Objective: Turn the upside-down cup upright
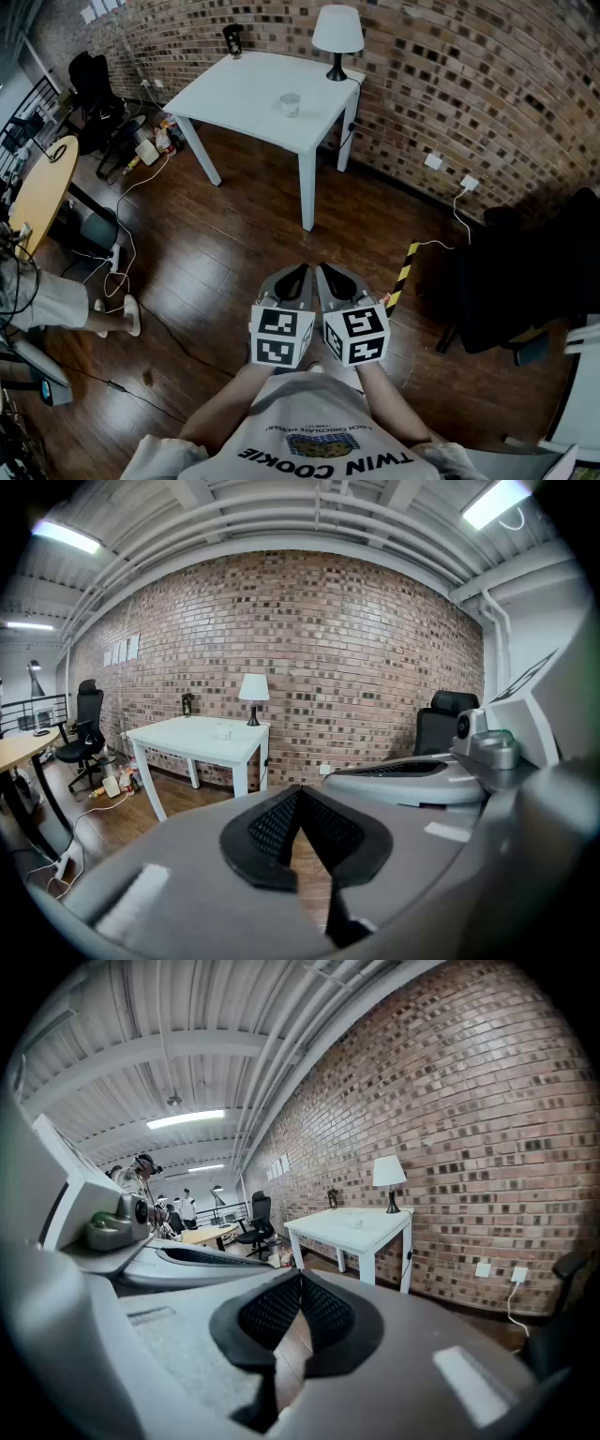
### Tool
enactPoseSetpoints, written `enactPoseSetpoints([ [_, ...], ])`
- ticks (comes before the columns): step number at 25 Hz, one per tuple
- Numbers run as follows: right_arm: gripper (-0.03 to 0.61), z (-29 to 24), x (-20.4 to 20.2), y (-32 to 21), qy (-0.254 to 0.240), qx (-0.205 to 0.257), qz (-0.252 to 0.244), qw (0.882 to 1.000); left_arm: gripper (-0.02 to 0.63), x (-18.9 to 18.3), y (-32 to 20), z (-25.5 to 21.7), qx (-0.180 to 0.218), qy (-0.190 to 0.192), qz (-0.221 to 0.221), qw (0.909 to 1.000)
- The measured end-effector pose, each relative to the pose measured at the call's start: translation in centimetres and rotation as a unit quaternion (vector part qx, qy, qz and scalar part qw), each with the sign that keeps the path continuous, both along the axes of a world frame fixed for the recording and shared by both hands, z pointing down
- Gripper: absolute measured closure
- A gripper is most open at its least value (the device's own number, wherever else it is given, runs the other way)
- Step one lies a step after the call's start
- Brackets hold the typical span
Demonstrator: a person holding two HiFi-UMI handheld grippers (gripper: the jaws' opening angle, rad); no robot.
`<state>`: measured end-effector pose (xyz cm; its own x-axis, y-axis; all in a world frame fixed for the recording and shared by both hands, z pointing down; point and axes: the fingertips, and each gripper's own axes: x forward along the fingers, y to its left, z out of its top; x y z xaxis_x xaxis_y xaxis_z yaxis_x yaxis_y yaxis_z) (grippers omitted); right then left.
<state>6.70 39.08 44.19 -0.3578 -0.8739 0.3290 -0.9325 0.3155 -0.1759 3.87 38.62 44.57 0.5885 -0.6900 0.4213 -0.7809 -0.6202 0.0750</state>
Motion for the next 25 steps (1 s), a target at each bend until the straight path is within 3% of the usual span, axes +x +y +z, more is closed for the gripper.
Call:
enactPoseSetpoints([
  [8,0.575,1.1,-0.9,-8.2,0.013,-0.002,-0.005,1.0,0.612,-0.6,-7.7,1.8,-0.007,0.006,0.002,1.0],
  [25,0.575,0.4,-6.3,-29.2,0.039,-0.013,0.029,0.999,0.612,-6.3,-29.2,0.9,-0.018,0.035,0.027,0.9988],
])
